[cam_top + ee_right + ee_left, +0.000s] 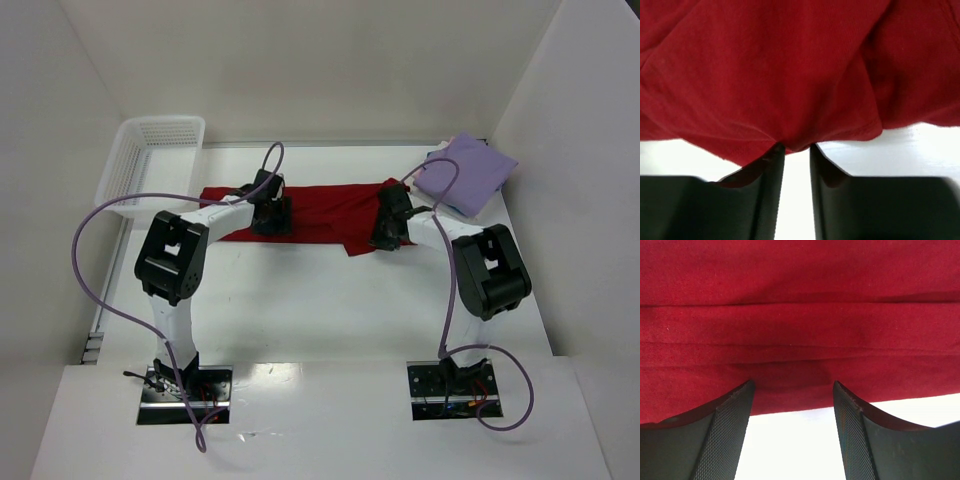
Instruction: Fold and stack the t-shirts
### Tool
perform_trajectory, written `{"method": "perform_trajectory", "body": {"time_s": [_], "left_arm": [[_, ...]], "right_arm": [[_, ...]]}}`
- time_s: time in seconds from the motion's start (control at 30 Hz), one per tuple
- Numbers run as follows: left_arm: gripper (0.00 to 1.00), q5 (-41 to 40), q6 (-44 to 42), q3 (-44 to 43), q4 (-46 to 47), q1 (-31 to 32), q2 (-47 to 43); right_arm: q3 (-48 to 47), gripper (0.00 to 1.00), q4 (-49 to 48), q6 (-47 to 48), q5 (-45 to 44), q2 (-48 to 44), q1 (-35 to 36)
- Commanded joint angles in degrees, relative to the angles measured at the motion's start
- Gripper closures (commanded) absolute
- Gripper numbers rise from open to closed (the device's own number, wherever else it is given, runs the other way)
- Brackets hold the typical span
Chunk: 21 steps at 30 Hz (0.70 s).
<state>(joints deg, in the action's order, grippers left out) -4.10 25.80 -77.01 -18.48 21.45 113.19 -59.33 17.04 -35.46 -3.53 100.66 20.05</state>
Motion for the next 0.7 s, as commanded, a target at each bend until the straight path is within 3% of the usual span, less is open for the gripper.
{"method": "perform_trajectory", "body": {"time_s": [0.0, 0.2, 0.67], "left_arm": [[0.28, -1.7, 0.39, -1.74, -1.47, -0.18, 1.34], [0.28, -1.7, 0.39, -1.74, -1.47, -0.18, 1.86], [0.28, -1.18, 0.39, -0.68, -1.47, -0.18, 1.86]], "right_arm": [[-2.9, 0.79, -1.57, -0.04, -1.22, 1.47, 0.51], [-4.65, 1.0, -0.34, -0.04, -2.88, 0.85, 0.51], [-20.81, 1.0, 4.94, 2.15, -4.12, 1.03, -0.72]]}}
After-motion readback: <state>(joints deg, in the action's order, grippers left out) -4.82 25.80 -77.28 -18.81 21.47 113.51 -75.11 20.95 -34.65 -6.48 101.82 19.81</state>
